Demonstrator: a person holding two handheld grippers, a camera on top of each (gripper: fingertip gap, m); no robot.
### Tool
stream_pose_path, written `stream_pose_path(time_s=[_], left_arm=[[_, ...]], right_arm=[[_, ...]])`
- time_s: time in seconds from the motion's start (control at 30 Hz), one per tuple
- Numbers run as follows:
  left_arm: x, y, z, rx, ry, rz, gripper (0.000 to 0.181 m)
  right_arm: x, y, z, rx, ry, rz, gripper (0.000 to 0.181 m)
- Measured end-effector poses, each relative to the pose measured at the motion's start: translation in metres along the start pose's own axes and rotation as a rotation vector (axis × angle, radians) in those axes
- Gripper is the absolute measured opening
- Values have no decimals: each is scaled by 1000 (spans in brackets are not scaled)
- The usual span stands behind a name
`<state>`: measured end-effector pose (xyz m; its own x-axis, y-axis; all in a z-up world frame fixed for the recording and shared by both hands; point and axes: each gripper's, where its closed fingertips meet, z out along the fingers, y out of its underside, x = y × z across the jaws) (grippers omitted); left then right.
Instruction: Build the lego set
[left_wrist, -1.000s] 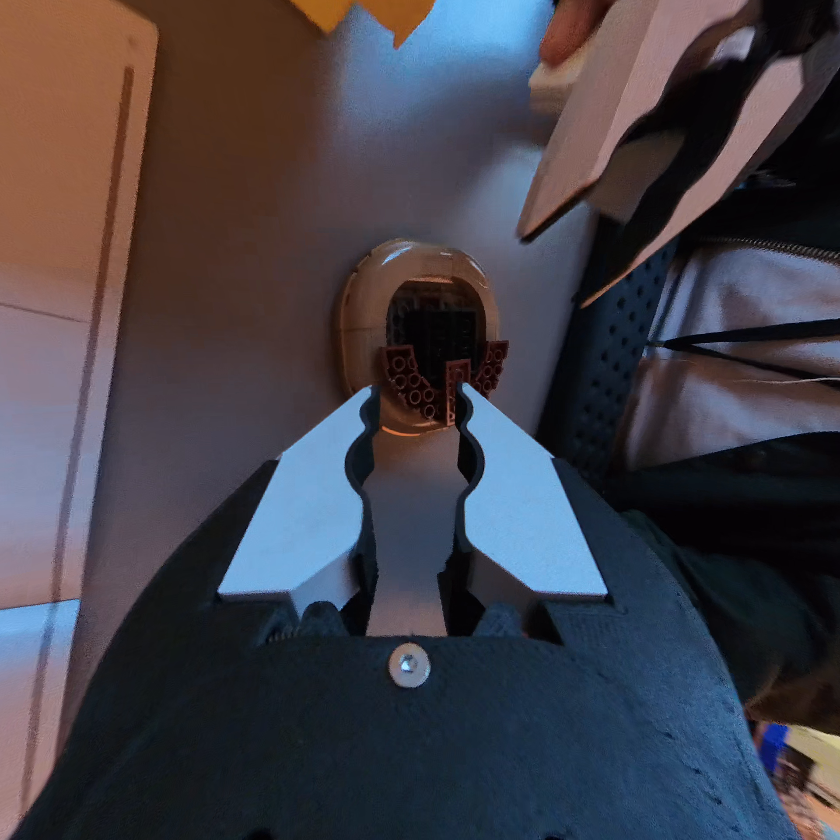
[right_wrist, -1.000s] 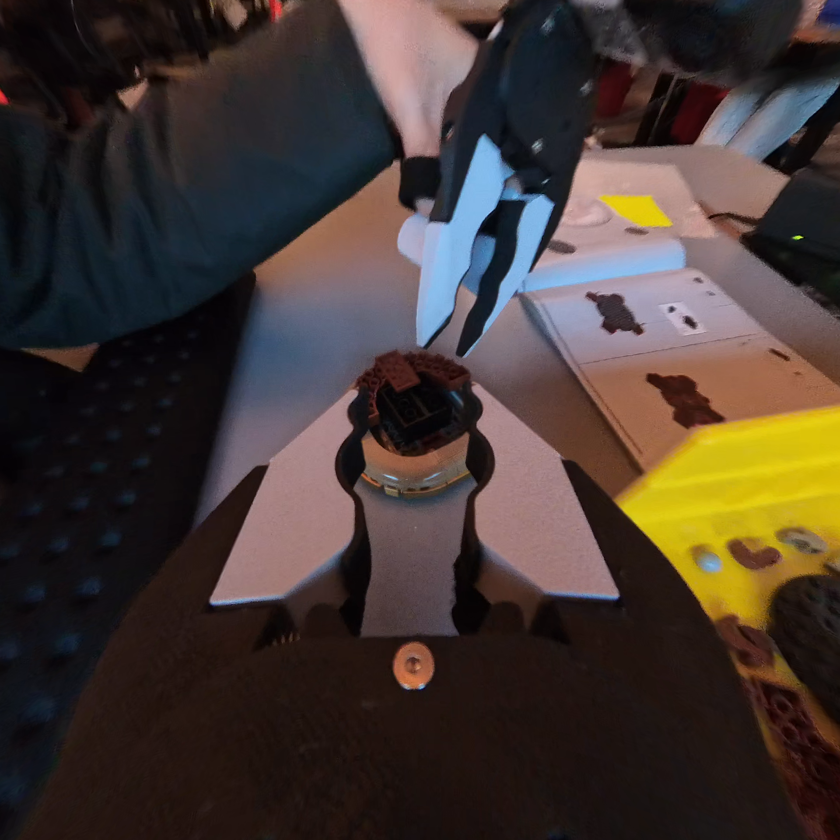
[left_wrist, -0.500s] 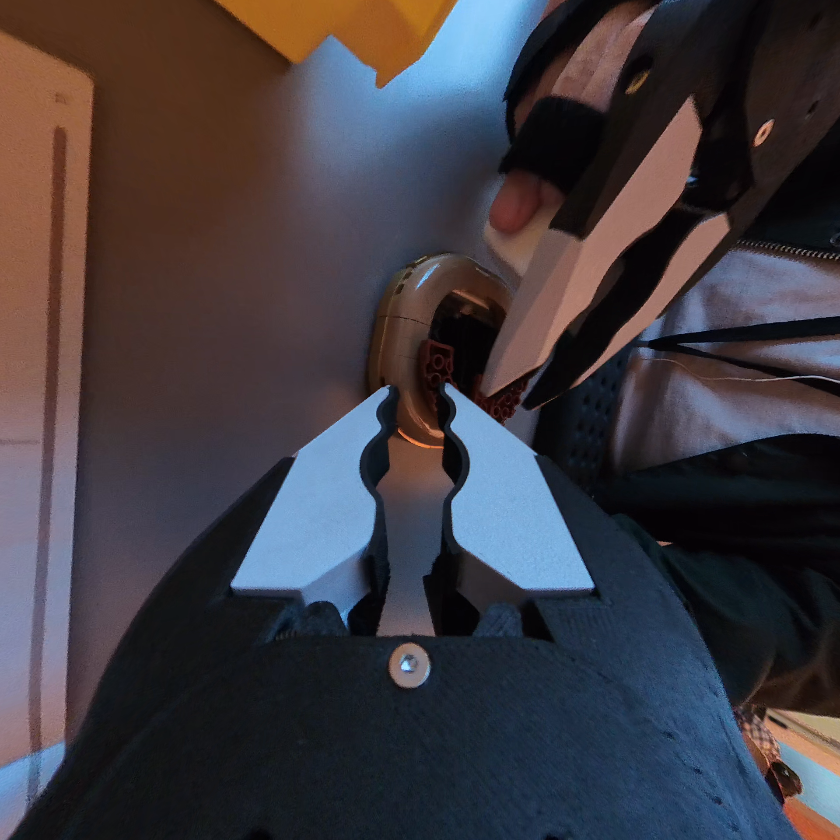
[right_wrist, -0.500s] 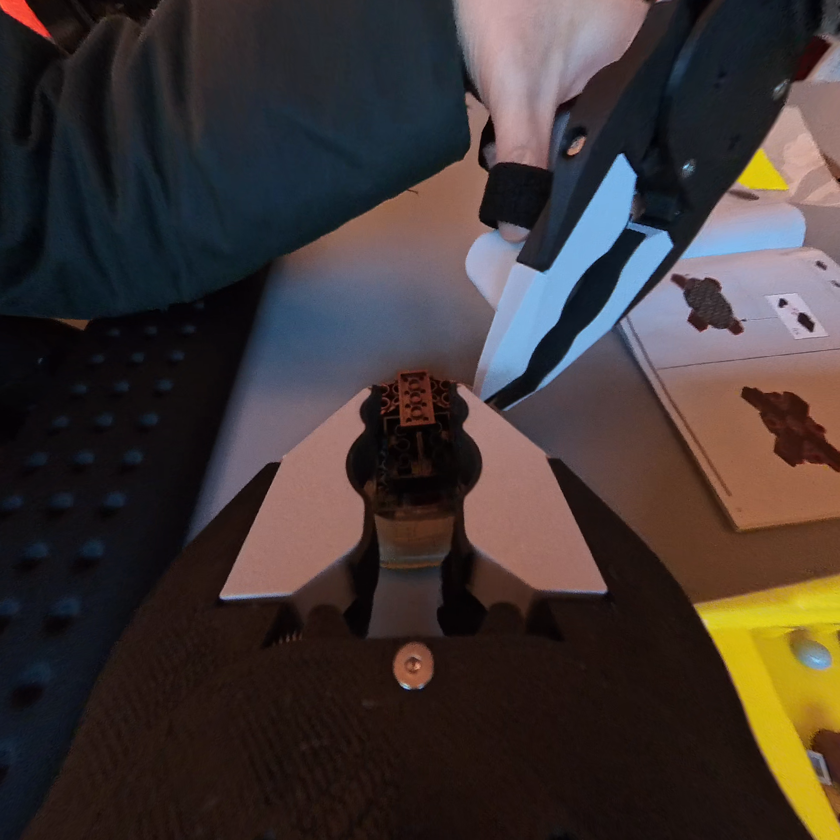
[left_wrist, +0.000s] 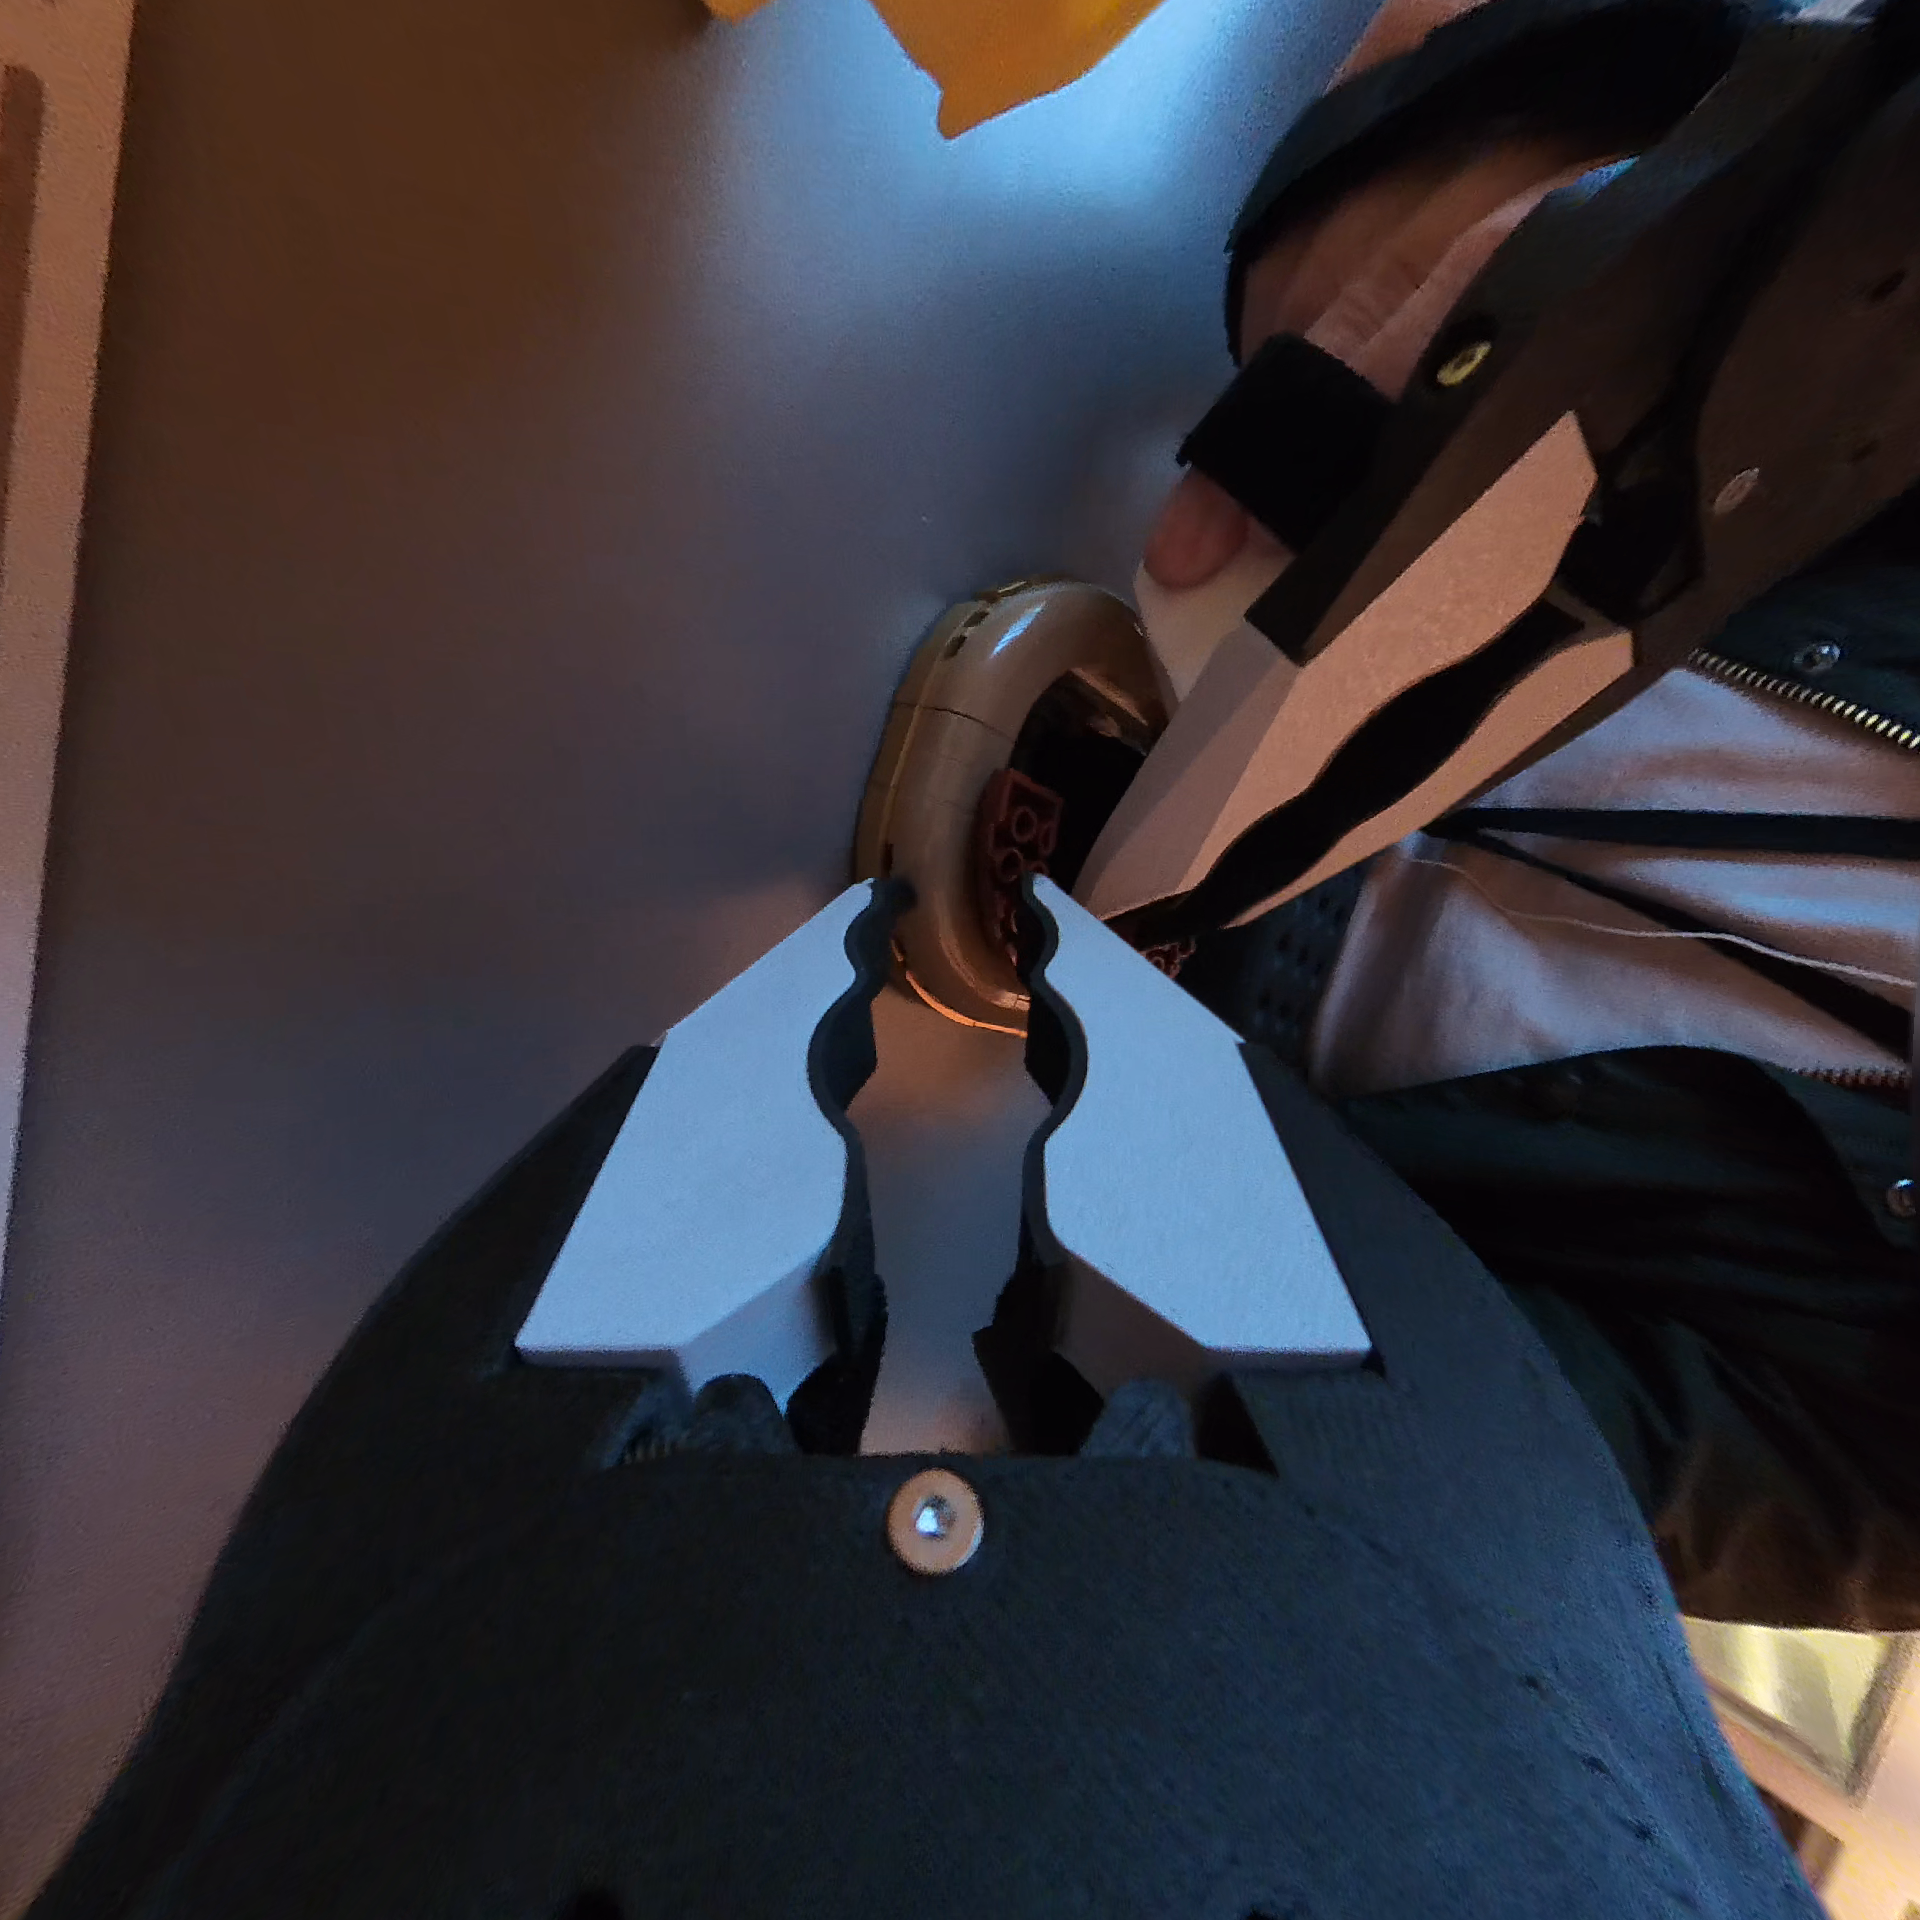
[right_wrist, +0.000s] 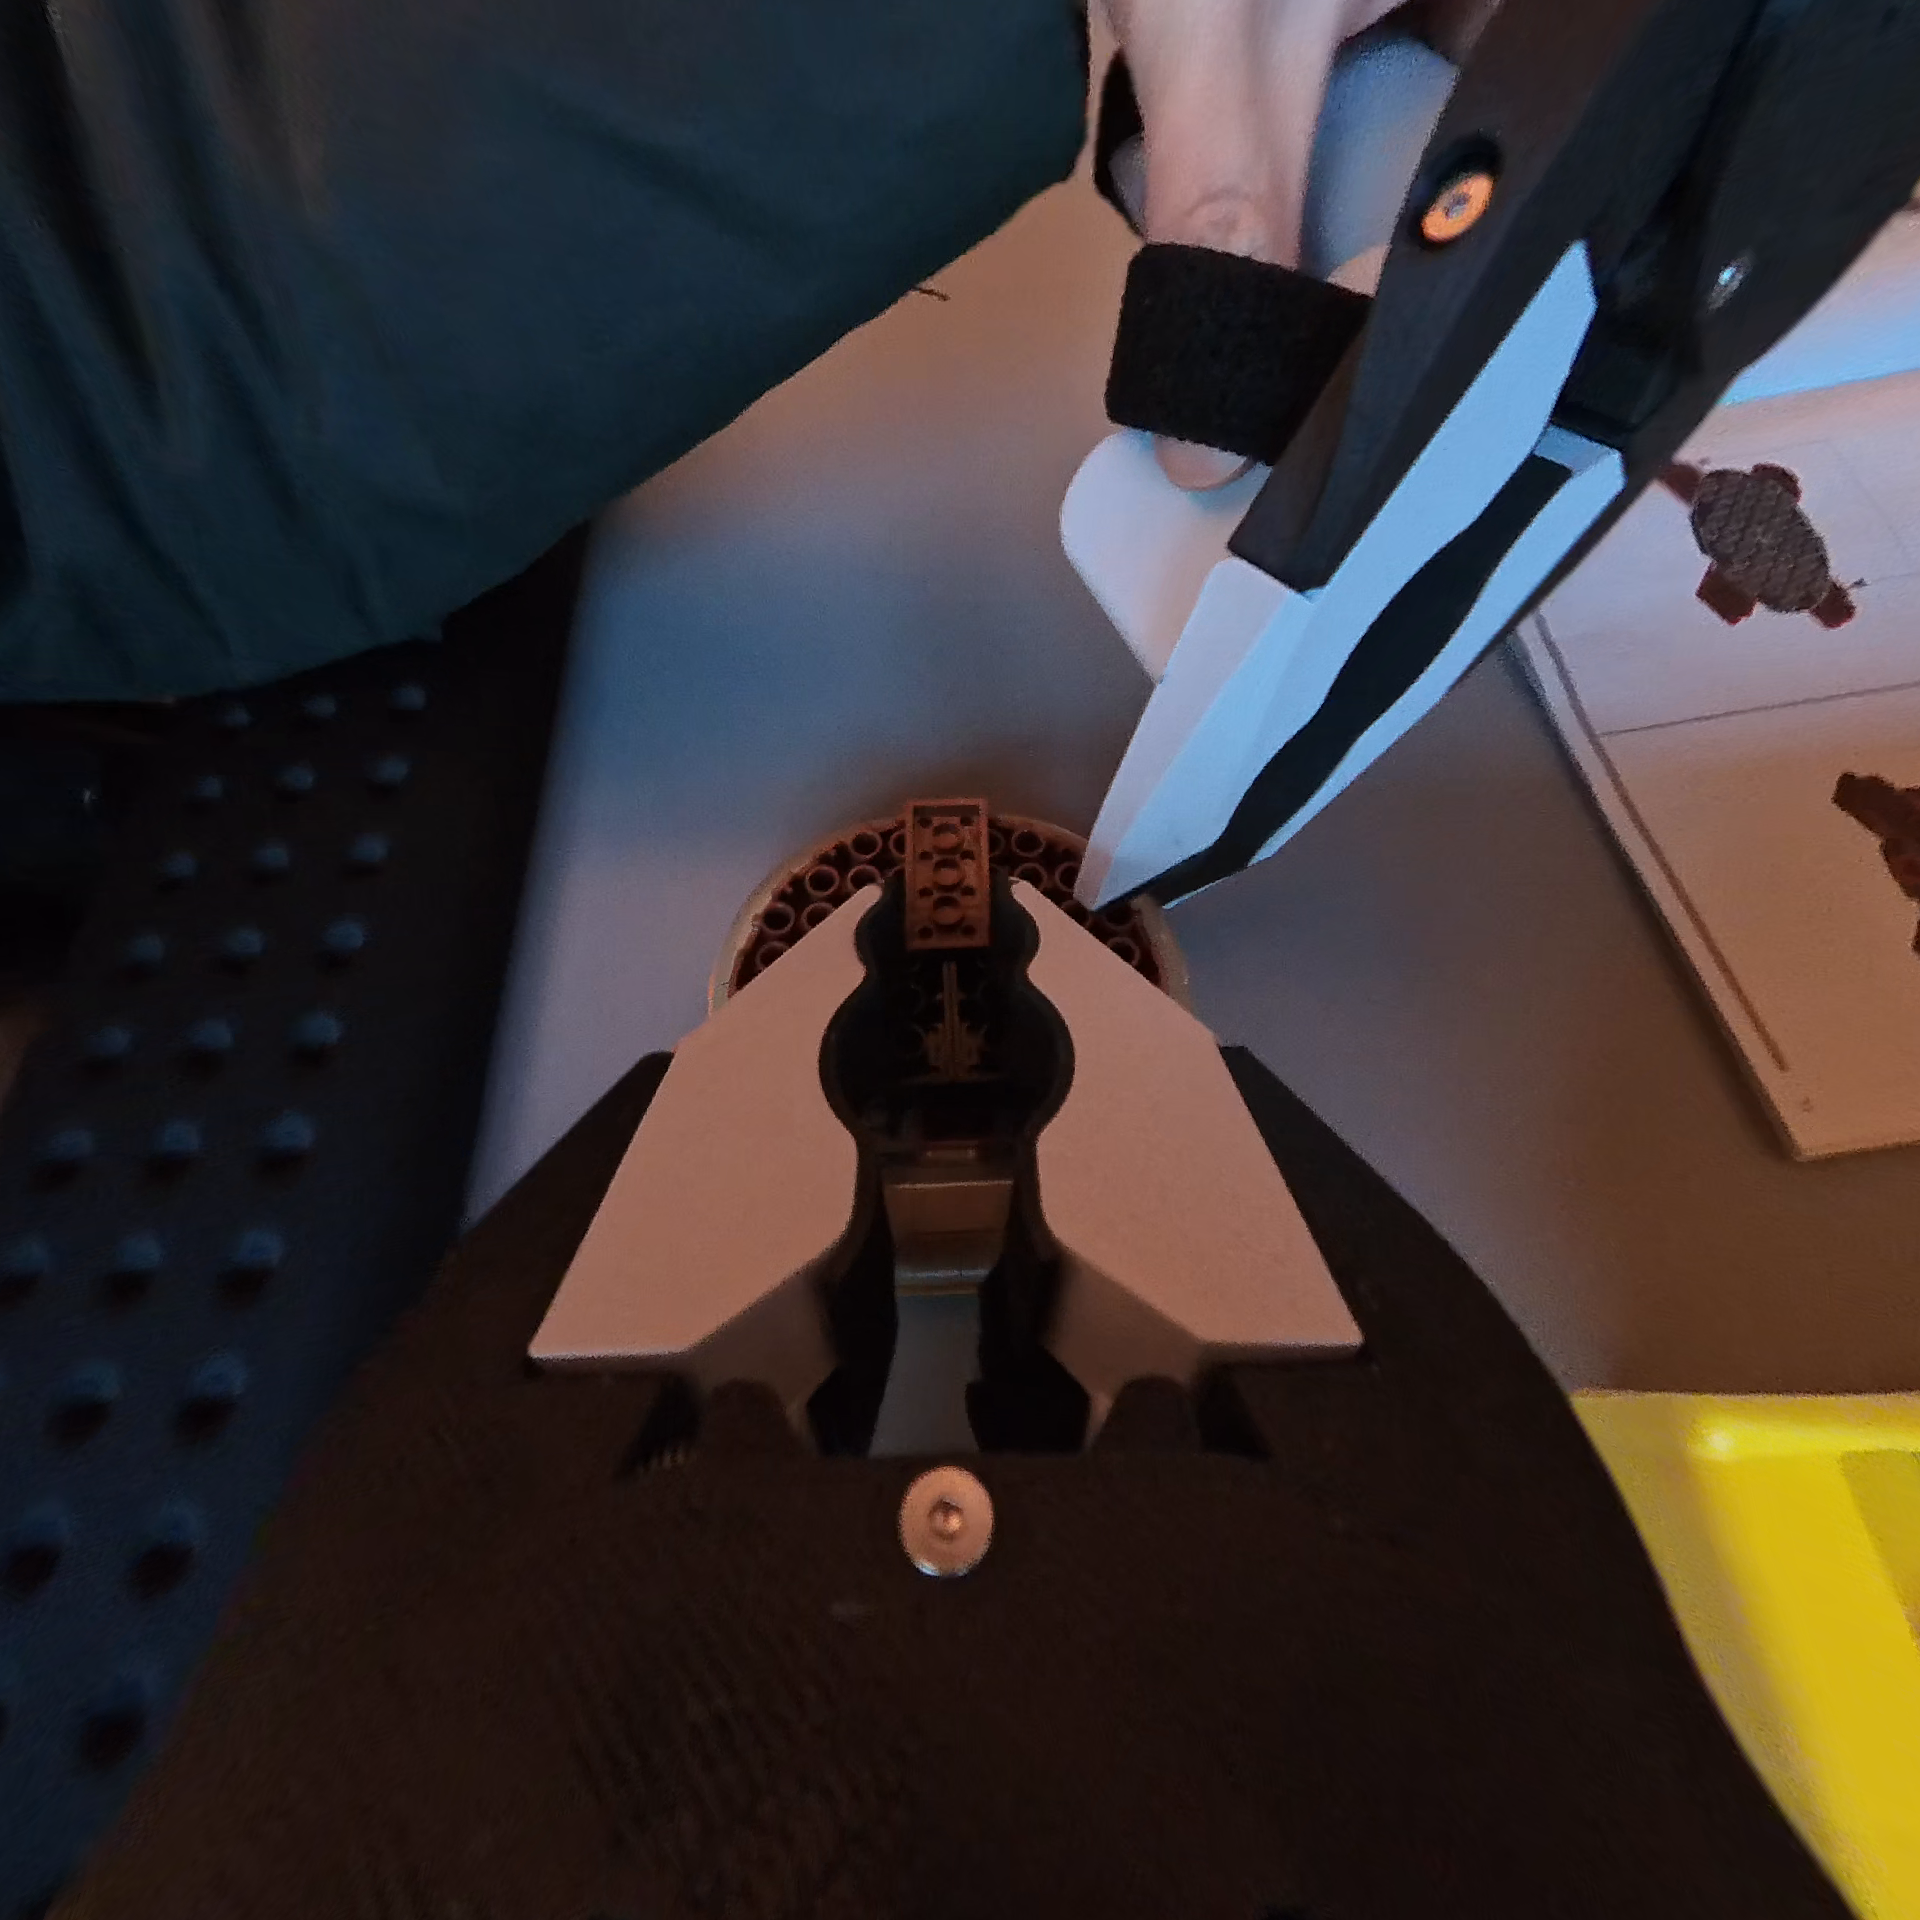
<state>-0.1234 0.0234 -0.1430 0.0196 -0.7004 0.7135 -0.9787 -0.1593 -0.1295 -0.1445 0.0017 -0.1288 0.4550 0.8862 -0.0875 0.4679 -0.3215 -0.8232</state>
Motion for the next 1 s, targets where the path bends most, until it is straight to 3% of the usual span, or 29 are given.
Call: stream_pose_path(time_s=[0.23, 0.37, 0.47, 0.63, 0.87, 0.93, 1.0], left_arm=[[-1, -2, -2, 1, -37, 23, 20], [6, -10, 1, 10, -32, 70, 4], [3, -8, 2, -6, -48, 69, 17], [11, -7, -3, -7, -23, 125, 12], [45, -37, -52, 316, 93, 264, 16], [58, -46, -73, 438, 148, 298, 16], [75, -52, -93, 552, 224, 335, 22]], right_arm=[[3, -3, -2, 64, -41, 122, 14], [12, -13, -11, 160, -102, 282, 13], [6, -10, -13, 139, -120, 197, 13], [0, -11, -13, 128, -131, 175, 13], [11, -52, -62, 440, -267, 397, 14], [20, -56, -77, 495, -196, 344, 14], [26, -58, -90, 498, -44, 170, 14]])
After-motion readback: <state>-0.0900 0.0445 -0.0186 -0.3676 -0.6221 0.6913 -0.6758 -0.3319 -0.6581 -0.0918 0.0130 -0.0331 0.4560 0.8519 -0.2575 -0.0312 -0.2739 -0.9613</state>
